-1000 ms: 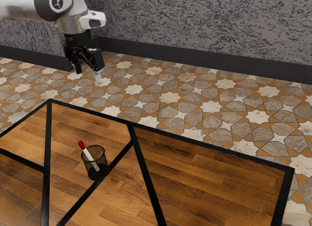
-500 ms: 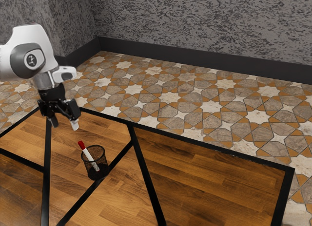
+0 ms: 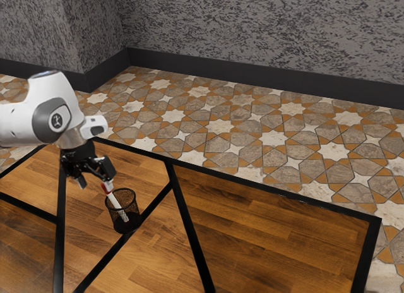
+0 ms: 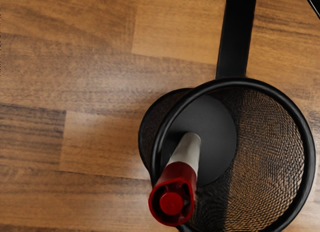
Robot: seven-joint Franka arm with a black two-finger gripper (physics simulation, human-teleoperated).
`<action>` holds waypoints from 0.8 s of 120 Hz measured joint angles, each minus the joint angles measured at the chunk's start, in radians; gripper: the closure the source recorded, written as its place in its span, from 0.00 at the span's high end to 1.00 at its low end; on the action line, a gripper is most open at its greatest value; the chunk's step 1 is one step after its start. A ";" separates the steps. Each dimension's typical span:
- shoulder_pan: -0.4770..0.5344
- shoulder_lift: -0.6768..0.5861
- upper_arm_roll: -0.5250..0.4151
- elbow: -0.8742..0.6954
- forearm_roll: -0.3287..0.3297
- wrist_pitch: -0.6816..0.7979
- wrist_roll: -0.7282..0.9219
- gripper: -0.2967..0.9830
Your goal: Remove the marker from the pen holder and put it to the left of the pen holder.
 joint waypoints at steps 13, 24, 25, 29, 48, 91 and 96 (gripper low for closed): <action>-0.001 0.013 -0.001 0.001 -0.006 0.031 -0.002 0.77; 0.000 0.031 -0.001 0.001 -0.009 0.046 -0.004 0.77; 0.000 0.032 -0.001 0.001 -0.009 0.047 -0.004 0.77; 0.000 0.035 -0.001 0.002 -0.010 0.051 -0.005 0.77; -0.008 0.046 -0.004 0.002 -0.026 0.061 -0.007 0.77; -0.007 0.045 -0.020 0.002 -0.046 0.062 -0.009 0.31; -0.010 0.045 -0.023 0.002 -0.046 0.062 -0.010 0.28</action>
